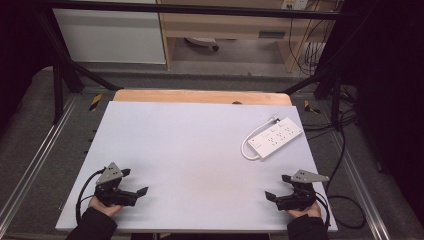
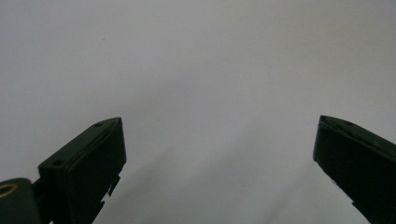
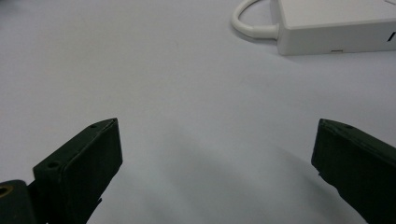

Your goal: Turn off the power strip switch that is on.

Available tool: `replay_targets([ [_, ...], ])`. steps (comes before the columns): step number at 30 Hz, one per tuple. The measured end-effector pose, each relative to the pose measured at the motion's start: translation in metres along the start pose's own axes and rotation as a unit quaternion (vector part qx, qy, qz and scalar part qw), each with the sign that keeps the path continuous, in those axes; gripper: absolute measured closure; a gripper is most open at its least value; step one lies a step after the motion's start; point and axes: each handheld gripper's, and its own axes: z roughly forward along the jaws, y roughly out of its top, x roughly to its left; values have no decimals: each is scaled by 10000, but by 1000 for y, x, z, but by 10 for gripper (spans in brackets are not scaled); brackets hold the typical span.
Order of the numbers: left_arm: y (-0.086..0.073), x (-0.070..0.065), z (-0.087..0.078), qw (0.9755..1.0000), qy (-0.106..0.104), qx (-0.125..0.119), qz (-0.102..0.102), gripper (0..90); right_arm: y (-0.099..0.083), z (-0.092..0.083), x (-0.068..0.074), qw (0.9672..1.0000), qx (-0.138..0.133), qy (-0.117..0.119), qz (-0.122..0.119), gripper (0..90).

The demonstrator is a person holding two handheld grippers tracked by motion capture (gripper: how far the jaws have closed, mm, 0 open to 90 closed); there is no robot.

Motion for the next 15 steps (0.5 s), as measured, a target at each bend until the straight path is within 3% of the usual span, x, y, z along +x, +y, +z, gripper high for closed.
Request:
replay_targets([
  [15,-1,0,0,10000,23,-12,-9,28,2,-2,1,10000,-44,-1,48,42],
])
